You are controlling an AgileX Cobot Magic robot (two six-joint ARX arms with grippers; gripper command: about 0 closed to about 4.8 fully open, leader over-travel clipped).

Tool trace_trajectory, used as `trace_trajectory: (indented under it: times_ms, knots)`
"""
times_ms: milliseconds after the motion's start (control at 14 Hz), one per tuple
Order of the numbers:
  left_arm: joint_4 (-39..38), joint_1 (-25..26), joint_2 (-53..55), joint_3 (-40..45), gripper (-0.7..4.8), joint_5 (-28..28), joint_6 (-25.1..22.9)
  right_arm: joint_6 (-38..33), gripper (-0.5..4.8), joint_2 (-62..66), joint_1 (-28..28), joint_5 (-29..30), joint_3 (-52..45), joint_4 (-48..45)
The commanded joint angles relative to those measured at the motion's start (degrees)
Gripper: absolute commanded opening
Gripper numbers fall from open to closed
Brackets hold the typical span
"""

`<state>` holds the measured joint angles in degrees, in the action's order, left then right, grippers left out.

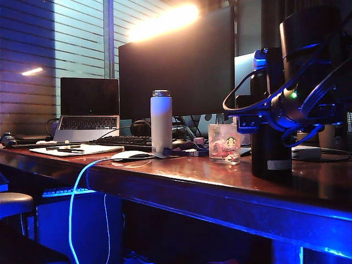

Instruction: Pick up the black thermos, pour a little water from inside into the glass cup, then place the black thermos back on the table.

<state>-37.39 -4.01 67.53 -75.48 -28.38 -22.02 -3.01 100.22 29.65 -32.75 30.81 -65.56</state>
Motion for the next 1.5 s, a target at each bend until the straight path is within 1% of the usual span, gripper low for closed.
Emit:
trace_trajectory:
  times_ms: [71,357,499,571,856,1070,1212,1355,1426,1498]
  knots:
    - [0.0,-0.1,-0.2,-0.2,0.23,-0.2,0.0,0.2,-0.02,-0.1,-0.1,-0.1,0.2,-0.2]
    - [0.0,-0.1,-0.2,-0.2,0.22,-0.2,0.0,-0.1,-0.02,-0.1,0.0,0.7,0.4,-0.5]
    - [0.2,-0.1,-0.2,-0.2,0.23,-0.2,0.0,4.4,-0.02,-0.2,0.0,-1.1,1.9,0.2]
    - [0.2,-0.1,-0.2,-0.2,0.23,-0.2,0.0,6.1,-0.02,-0.2,0.0,-1.2,3.3,1.2]
    - [0.2,-0.1,-0.2,-0.2,0.23,-0.2,0.0,7.9,-0.02,-0.2,-0.3,-1.2,11.4,7.2]
    - [0.2,-0.1,-0.2,-0.2,0.22,-0.2,0.0,7.9,-0.02,-0.2,-2.6,-1.7,15.6,9.8]
    - [0.2,-0.1,-0.2,-0.2,0.23,-0.2,0.0,8.0,-0.02,-0.2,-4.6,-1.8,16.5,10.1]
    - [0.1,-0.1,-0.2,-0.2,0.23,-0.2,0.0,8.0,-0.02,-0.2,-6.8,-1.2,17.0,11.5]
    - [0.1,-0.1,-0.2,-0.2,0.22,-0.2,0.0,8.0,-0.02,-0.2,-8.0,0.8,18.0,14.0]
    - [0.2,-0.1,-0.2,-0.2,0.23,-0.1,0.0,8.0,-0.02,-0.1,-9.6,4.5,20.2,18.0]
